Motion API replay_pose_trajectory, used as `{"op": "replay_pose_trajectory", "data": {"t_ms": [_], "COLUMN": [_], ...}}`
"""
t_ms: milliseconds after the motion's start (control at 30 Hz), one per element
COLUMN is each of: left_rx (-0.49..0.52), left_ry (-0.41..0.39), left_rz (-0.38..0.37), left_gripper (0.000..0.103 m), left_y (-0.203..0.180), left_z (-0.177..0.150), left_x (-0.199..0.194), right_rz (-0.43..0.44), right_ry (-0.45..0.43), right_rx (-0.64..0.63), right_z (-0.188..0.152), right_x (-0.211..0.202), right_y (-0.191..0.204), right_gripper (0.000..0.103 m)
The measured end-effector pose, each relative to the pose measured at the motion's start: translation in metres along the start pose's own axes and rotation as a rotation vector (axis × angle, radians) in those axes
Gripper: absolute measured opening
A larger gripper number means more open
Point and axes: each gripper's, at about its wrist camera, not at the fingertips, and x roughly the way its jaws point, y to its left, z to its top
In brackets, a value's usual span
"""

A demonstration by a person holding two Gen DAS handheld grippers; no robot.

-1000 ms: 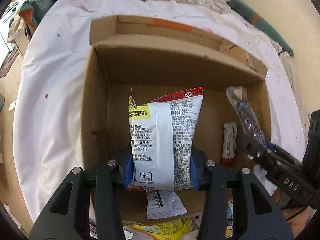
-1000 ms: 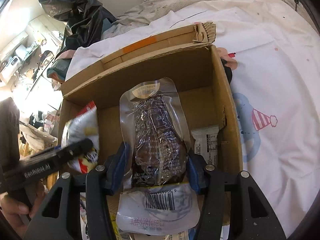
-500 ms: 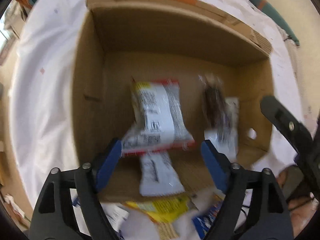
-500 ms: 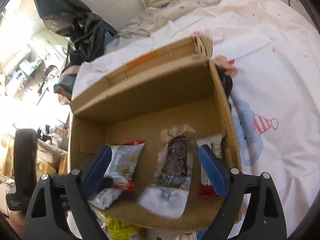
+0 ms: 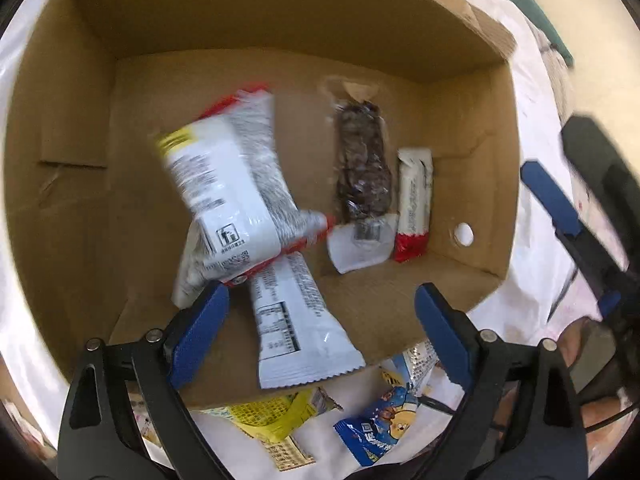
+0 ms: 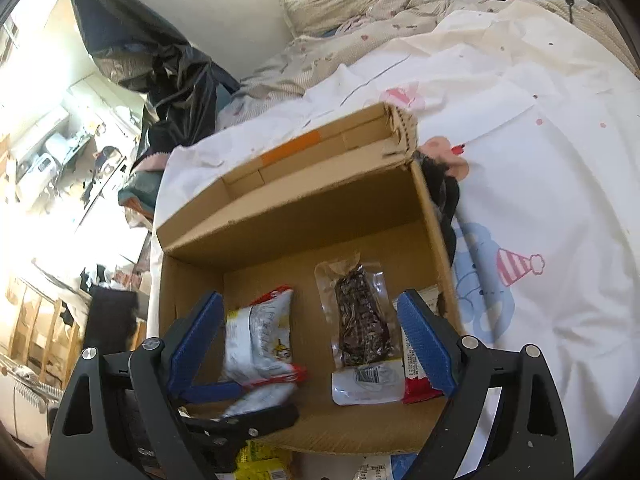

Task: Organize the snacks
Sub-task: 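Open both tools to drop the bag and chocolate bar into the box, then grasp a white snack bar with the left tool and lift it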

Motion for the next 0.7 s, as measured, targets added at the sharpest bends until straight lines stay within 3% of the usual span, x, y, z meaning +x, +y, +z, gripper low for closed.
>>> {"op": "replay_pose_trajectory", "data": {"t_ms": [67,100,200,333,700], "left_rx": [0.016,0.003,-0.003,0.001,-0.078], "left_ry": [0.044,0.024,-0.131,-0.231,-0.307], "left_rz": [-0.13,-0.148,-0.087,-0.039,0.052], "left_gripper": [0.092,0.092,0.092,0.093,0.093], "left_y": [-0.002,-0.002,0.0,0.007,0.046], "left_z": [-0.001,-0.001,-0.001,-0.003,-0.042], "left_x": [0.007,0.005,-0.022,-0.052,-0.089], "right_rz": [0.005,0.01,0.015,0.027,-0.001], "right_ry": [-0.01,-0.015,-0.031,-0.04,0.01], "right_rx": [0.019,0.031,0.052,0.061,0.009], "right_z": [0.002,0.003,0.004,0.0,-0.032], "right_x": [-0.005,-0.008,-0.018,-0.03,-0.062], "right_y": [-0.003,-0.006,-0.009,-0.01,-0.008], "right_gripper": [0.091,0.091,0.091,0.091,0.091]}}
